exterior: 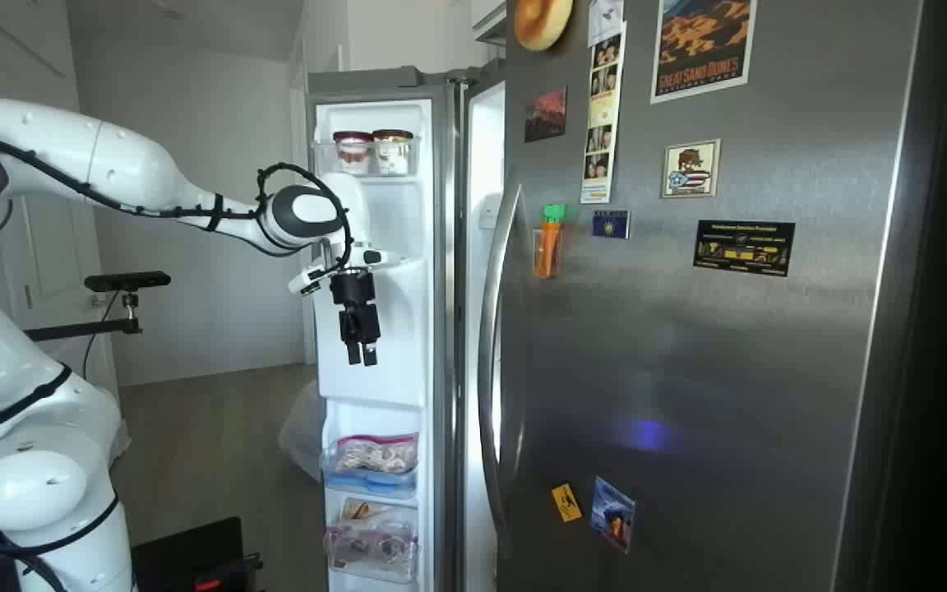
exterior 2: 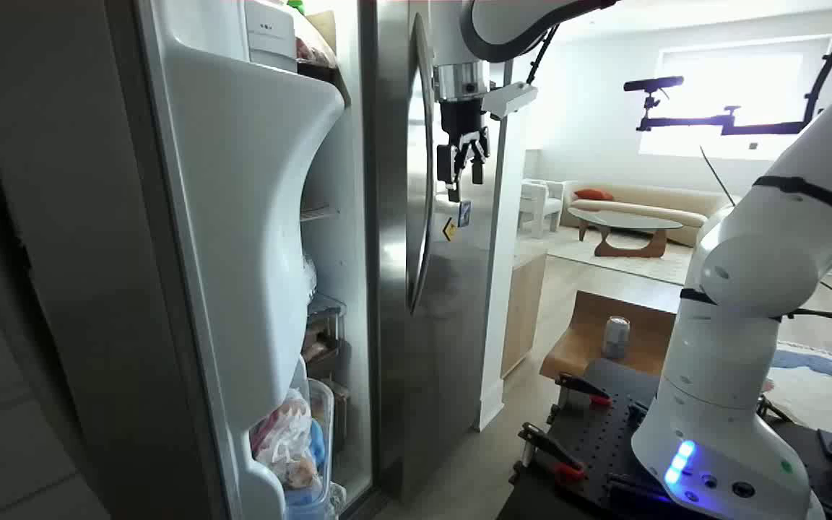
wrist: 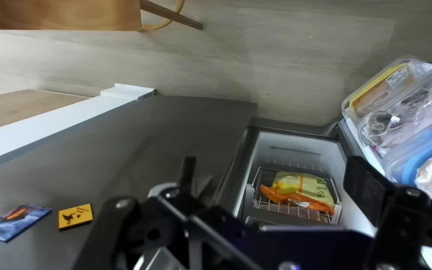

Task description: Take the can from the chair and put it on the second shelf in the fridge

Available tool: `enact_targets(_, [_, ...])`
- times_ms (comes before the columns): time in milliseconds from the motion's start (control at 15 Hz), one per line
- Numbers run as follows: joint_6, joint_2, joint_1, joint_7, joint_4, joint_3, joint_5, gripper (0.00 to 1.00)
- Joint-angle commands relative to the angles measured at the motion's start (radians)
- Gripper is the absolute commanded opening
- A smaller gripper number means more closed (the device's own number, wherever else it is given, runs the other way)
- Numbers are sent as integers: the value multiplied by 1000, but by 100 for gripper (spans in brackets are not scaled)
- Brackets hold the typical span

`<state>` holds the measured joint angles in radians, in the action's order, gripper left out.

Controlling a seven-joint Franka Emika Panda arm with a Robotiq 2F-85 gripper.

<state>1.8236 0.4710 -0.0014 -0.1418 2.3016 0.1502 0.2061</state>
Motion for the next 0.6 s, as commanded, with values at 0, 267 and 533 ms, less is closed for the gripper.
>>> enact_targets(0, [-4, -2, 16, -6, -3, -13, 6, 100])
enact_targets(267, [-4, -2, 16, -6, -3, -13, 6, 100])
enact_targets(533, [1, -26, 3, -76, -48, -18, -27, 100])
